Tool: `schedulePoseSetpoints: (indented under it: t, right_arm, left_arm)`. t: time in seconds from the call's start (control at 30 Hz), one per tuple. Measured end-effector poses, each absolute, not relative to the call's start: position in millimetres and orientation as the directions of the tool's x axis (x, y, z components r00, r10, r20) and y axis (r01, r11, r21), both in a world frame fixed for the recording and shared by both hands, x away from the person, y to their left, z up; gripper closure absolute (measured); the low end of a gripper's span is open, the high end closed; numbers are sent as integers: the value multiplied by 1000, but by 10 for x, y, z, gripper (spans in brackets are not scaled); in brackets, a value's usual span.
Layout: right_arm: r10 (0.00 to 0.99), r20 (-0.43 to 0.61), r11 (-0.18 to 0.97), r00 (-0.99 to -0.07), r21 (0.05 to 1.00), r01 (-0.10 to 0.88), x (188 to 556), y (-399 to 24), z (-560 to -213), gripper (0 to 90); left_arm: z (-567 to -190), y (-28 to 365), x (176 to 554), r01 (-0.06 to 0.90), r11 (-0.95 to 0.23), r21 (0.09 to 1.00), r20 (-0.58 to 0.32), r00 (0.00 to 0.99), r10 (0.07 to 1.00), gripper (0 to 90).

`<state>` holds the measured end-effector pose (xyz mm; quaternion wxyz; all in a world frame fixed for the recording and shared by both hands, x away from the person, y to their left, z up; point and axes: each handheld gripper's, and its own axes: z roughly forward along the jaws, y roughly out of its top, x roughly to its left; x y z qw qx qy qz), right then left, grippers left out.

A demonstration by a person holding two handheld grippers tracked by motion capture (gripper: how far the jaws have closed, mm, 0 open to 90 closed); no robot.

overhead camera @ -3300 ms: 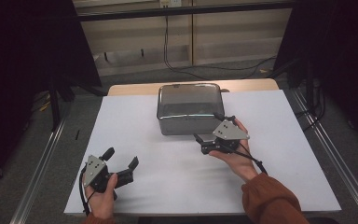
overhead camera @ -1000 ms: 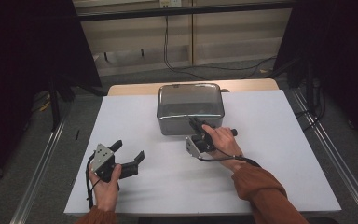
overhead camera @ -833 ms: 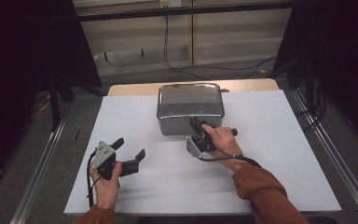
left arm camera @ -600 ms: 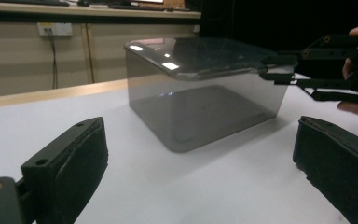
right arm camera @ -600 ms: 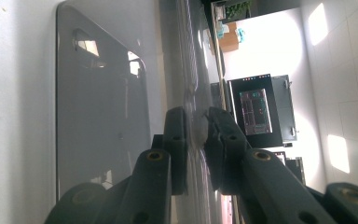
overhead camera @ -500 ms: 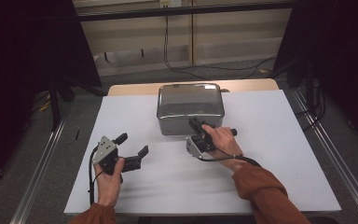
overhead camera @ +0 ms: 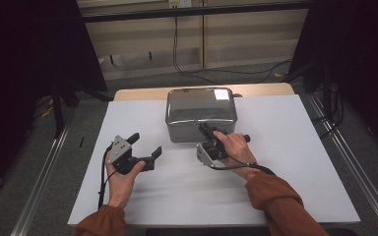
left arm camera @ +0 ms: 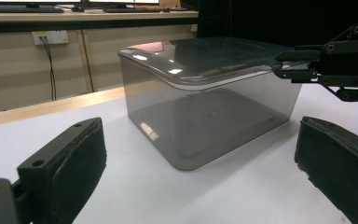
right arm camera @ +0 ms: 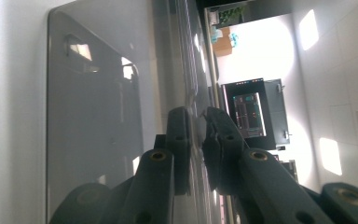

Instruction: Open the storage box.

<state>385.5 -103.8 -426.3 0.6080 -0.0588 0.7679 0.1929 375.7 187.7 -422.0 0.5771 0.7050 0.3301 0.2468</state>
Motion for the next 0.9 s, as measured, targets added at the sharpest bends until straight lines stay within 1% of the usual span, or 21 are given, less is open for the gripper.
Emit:
schedulePoseSetpoints:
  t: [0.07,0.1,0.13,0.2,0.3,0.4,0.43,0.57,0.7,0.77,0.9]
  right_arm:
    - [148,-956,917,-253,229,-327,3853,-1039,-4252,808]
    - [148,-956,917,-253,229,-327,3853,-1039,-4252,808]
    - [145,-959,917,-245,223,-330,3856,-1040,-4254,808]
    - [153,-958,916,-241,229,-329,3860,-1037,-4256,807]
    - [161,-959,914,-232,234,-332,3861,-1034,-4241,807]
    - [170,-957,910,-235,244,-334,3870,-1046,-4220,804]
    - [172,-956,911,-237,247,-332,3872,-1046,-4214,804]
    - [178,-956,909,-234,250,-332,3872,-1041,-4198,805]
    - [184,-955,906,-233,257,-335,3886,-1052,-4170,802]
    - [200,-952,900,-230,271,-340,3904,-1056,-4135,797]
    - [207,-952,897,-227,277,-344,3938,-1043,-4120,790]
  left_arm:
    - [-4218,1861,3768,186,-110,976,-42,660,750,18]
    - [-4217,1843,3781,196,-90,977,-63,660,749,18]
    - [-4199,1805,3817,198,-103,975,-60,676,734,23]
    - [-4174,1766,3847,167,-120,979,-27,681,731,30]
    - [-4144,1735,3880,156,-118,981,-22,686,727,30]
    - [-4093,1677,3932,142,-90,986,-35,694,719,58]
    - [-4070,1641,3987,132,-99,986,-19,687,727,58]
    - [-4067,1616,4083,138,-99,985,-22,682,731,58]
    - [-4088,1598,4200,130,-112,985,-5,675,738,56]
    - [-4096,1578,4252,129,-113,985,-1,667,745,26]
    - [-4101,1531,4354,126,-122,985,5,674,739,27]
